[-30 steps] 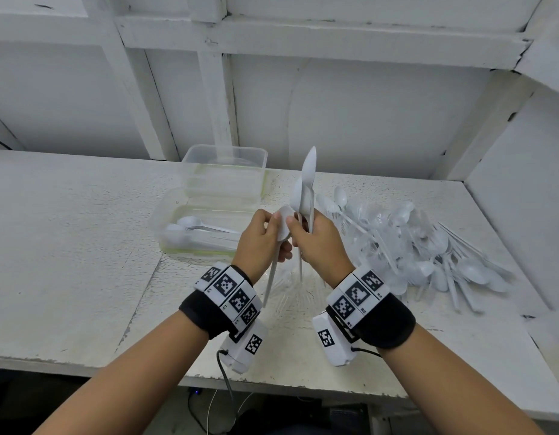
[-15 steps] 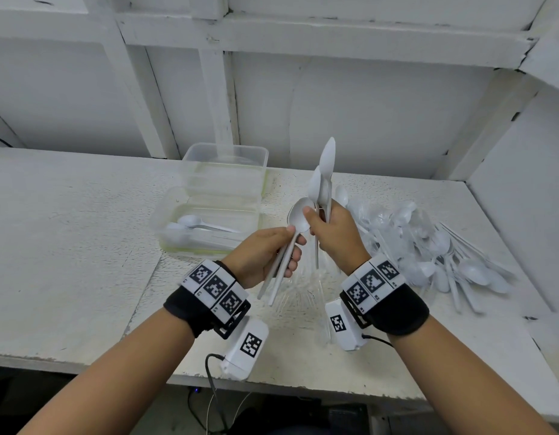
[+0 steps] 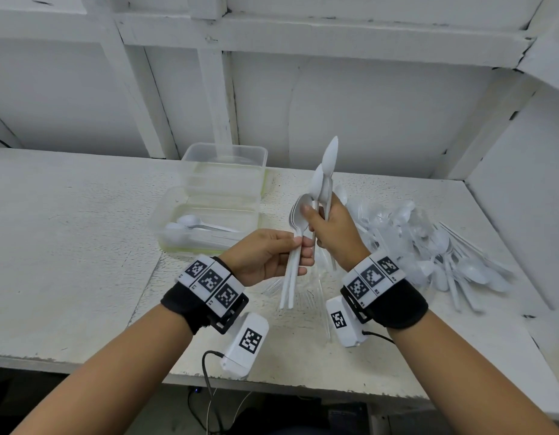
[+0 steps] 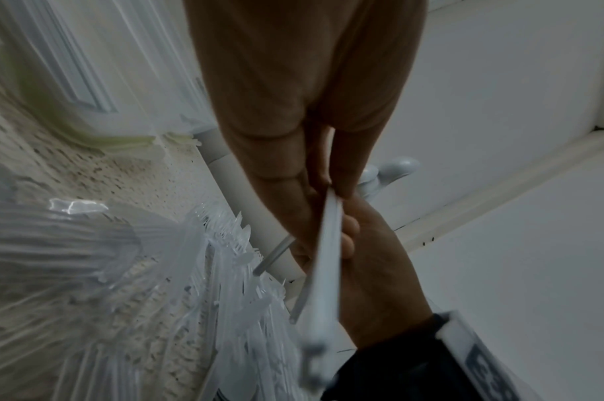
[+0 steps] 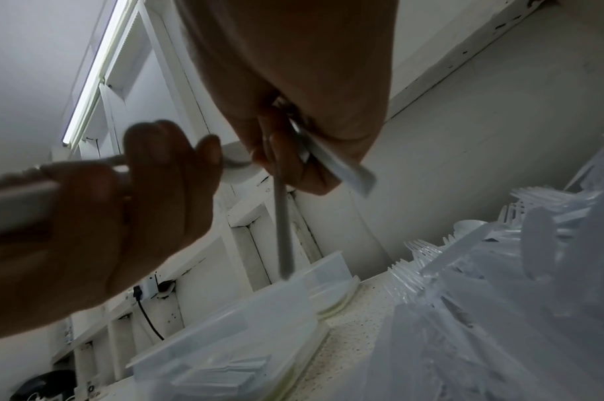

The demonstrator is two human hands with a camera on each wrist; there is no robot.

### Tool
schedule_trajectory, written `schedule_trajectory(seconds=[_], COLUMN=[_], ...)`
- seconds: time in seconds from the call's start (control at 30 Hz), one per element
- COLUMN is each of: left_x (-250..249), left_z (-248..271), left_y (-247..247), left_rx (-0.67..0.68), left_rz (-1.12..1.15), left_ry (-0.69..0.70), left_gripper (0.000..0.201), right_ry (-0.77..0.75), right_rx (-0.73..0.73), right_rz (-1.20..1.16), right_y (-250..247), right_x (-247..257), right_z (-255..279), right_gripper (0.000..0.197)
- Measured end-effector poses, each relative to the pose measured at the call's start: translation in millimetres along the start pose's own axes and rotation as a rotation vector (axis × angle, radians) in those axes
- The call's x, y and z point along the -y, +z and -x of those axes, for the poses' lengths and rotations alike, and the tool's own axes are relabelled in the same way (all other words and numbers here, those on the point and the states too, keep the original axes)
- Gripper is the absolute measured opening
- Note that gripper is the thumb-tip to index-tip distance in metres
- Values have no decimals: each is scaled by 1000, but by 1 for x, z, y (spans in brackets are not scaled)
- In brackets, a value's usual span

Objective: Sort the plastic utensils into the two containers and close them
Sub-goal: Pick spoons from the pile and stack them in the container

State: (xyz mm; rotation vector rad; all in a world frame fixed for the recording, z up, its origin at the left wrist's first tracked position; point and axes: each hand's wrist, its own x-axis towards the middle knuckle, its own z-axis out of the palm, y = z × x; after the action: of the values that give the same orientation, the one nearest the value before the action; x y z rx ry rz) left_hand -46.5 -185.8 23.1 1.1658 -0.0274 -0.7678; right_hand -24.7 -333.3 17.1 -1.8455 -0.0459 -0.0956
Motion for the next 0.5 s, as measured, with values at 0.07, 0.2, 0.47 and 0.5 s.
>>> schedule_trajectory(seconds=[0.07,0.2,0.47,0.5], left_x=[2,6,11,12], left_z=[-1,-4,-6,-6], left_y=[-1,-3,0,0], left_rx=[-63,-227,-388,-396], left_rz=[17,-18,-72,-68], left_ry=[28,124,220,222], left_gripper=[18,11,12,12], right_ry=[61,123,17,21], right_rx=[-4,-14,3,-4], right_rz=[-39,-55,0,-6], right_y=[0,-3,2,4], right_x=[1,2,-3,-3], right_z=[1,6,18,19], right_gripper=[15,17,9,7])
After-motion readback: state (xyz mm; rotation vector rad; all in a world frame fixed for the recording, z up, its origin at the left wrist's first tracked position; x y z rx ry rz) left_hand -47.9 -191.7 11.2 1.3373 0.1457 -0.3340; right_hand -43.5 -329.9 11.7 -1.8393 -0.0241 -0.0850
